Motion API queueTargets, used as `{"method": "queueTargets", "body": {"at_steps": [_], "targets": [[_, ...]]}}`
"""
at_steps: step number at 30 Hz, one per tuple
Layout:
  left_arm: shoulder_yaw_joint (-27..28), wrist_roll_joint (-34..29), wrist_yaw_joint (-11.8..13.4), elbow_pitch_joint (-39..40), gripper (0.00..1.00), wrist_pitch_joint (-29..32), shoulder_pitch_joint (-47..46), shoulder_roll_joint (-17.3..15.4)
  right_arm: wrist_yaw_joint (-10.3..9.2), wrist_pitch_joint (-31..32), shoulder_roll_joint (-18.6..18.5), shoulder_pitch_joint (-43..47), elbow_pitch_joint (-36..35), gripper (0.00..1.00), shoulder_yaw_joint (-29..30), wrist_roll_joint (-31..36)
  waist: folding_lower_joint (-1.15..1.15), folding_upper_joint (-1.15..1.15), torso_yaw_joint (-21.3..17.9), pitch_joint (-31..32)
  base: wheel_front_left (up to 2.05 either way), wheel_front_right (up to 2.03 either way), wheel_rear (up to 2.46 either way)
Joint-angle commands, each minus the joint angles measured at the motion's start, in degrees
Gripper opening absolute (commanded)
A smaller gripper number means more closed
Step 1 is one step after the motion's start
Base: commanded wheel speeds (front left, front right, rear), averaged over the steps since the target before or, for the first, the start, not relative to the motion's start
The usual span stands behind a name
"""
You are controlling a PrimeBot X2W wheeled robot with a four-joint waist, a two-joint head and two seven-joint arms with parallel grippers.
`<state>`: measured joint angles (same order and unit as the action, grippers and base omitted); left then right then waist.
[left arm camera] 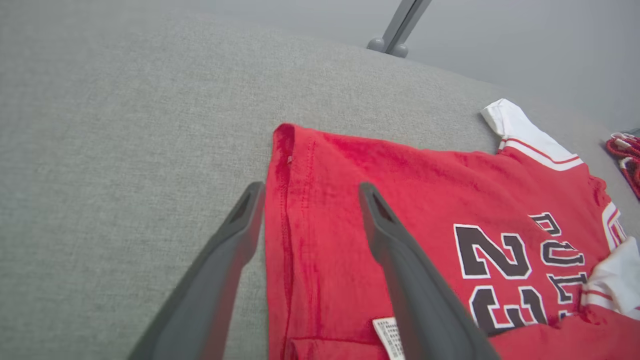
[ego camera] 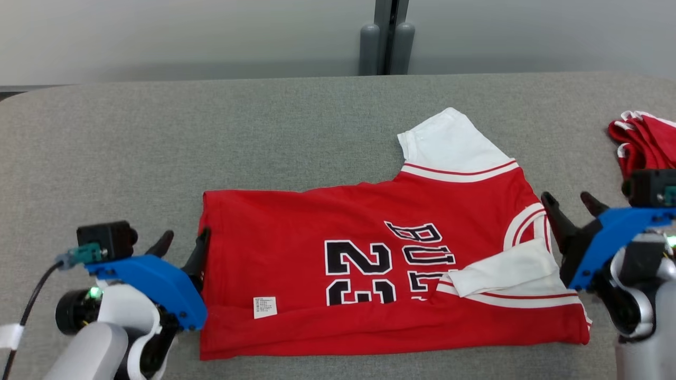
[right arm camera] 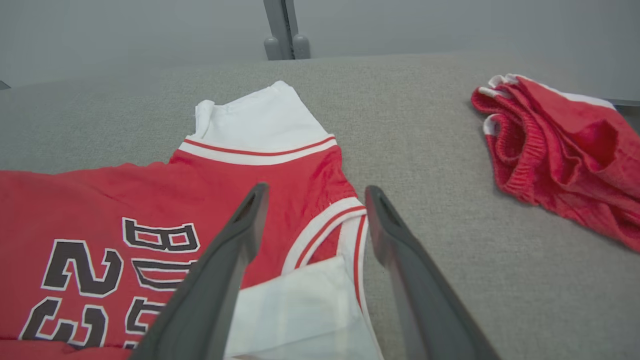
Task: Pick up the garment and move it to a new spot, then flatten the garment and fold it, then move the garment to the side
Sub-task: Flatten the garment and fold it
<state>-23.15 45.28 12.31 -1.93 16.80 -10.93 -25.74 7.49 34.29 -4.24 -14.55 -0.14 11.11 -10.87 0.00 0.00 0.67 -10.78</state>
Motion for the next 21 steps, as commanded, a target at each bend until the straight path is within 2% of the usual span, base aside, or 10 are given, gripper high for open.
{"method": "queueTargets", "body": {"at_steps": [1,4,8,15,21], "targets": [[-0.51,-0.92,-1.54,-1.89,1.0,0.31,-3.55,-0.61,0.02,1.01,-1.49,-3.4,2.39,1.0,-1.57,-0.17,0.0,0.0,-0.3,-0.73,0.0,0.0,0.0],[-3.04,-4.46,-4.32,-6.25,1.0,1.23,-8.98,-2.4,0.01,1.56,-3.49,-9.15,7.46,1.0,-4.79,-0.58,0.0,0.0,-0.99,-2.27,0.0,0.0,0.0],[-5.41,-7.37,-5.81,-11.73,1.0,2.24,-14.09,-2.11,0.01,1.26,-5.58,-15.98,13.91,1.0,-8.07,-1.31,0.0,0.0,-1.55,-4.81,0.0,0.0,0.0],[-7.29,-10.36,-5.77,-18.51,1.0,-0.24,-19.15,0.08,0.01,-1.31,-9.49,-24.18,20.99,1.0,-13.51,-0.26,0.0,0.0,-1.72,-8.96,0.0,0.0,0.0],[-7.78,-11.06,-5.82,-22.07,1.0,-1.99,-21.58,1.55,0.01,-2.91,-11.37,-27.59,24.25,1.0,-14.89,-0.93,0.0,0.0,-1.07,-10.77,0.0,0.0,0.0]]}}
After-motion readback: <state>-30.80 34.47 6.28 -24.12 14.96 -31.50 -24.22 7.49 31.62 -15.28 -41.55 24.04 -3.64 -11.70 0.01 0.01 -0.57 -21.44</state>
